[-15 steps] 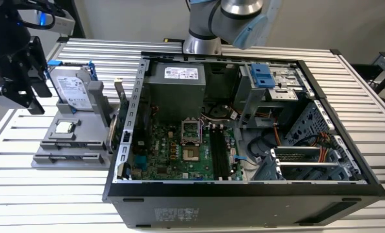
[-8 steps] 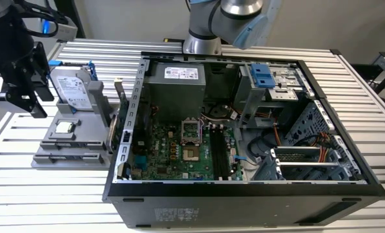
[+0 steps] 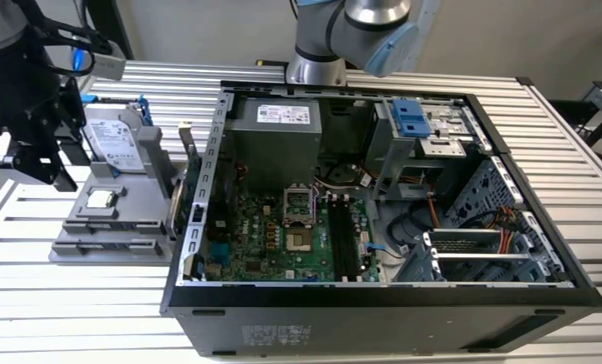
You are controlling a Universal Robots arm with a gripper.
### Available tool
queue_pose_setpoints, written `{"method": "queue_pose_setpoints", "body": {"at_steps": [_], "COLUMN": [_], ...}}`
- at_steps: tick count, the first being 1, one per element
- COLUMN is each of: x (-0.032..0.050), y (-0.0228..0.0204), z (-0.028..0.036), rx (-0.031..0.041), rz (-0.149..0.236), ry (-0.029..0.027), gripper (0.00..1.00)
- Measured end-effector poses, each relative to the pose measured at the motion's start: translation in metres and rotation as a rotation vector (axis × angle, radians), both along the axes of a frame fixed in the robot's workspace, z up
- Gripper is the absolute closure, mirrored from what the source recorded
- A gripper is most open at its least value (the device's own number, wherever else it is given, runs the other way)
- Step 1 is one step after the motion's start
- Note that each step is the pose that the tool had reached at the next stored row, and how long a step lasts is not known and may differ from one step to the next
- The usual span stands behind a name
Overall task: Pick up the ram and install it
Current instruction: 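Pick up the ram and move it above insertion slot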
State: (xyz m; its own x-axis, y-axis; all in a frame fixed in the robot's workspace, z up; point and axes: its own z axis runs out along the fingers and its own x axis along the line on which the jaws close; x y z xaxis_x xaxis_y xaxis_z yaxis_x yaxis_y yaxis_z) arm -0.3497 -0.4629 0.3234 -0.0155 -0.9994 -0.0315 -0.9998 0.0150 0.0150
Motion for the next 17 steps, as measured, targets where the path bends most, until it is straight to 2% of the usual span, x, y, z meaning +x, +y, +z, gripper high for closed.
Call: {"method": "queue_pose_setpoints", "body": {"at_steps": [12, 17], "x": [0.0010, 0.0019], "y": [-0.0017, -0.0061], "z": [-0.0217, -0.0306], "rx": [-0.0001, 0.0000], "rz": [-0.003, 0.003], "ry": [0.0000, 0.0001], "gripper": [0.00, 0.00]}}
